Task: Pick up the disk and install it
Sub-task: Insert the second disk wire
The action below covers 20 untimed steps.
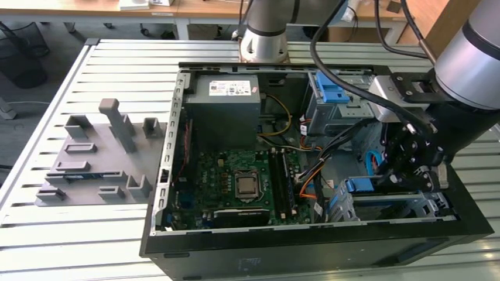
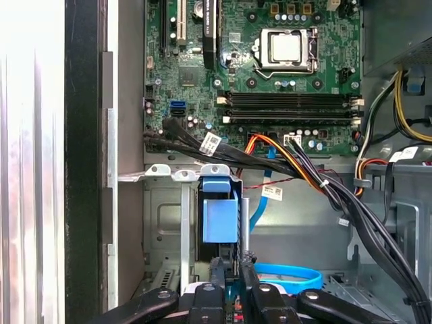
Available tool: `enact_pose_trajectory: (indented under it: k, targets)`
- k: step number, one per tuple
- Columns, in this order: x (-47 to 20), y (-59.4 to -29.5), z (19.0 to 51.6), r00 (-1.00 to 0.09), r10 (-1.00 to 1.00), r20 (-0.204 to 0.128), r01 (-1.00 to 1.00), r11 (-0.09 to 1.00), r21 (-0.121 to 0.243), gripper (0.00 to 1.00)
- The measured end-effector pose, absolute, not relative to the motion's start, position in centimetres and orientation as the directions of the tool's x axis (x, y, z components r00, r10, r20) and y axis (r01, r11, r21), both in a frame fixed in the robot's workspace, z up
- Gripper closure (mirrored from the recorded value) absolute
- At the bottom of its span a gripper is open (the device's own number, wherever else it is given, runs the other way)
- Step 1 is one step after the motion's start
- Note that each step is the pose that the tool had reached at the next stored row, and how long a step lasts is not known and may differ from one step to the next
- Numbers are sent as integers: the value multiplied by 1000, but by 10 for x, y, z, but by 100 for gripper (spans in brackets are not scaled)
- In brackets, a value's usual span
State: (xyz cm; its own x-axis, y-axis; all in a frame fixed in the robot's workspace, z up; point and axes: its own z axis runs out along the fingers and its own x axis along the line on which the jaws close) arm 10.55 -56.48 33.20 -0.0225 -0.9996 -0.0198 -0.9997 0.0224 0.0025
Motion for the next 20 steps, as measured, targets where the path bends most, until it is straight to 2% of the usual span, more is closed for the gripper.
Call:
enact_pose_trajectory:
  k: [4,5,10,12,13,14,16,20]
  targets:
    - [105,-565,336,-22,-1000,-20,-1000,22,3,75]
    - [105,-565,337,-22,-1000,-20,-1000,22,3,69]
    - [105,-565,346,-22,-1000,-20,-1000,22,3,69]
    - [105,-565,347,-22,-1000,-20,-1000,22,3,71]
    - [105,-565,347,-22,-1000,-20,-1000,22,3,77]
    - [105,-565,347,-22,-1000,-20,-1000,22,3,77]
    - [105,-565,347,-22,-1000,-20,-1000,22,3,89]
    - [105,-565,347,-22,-1000,-20,-1000,22,3,89]
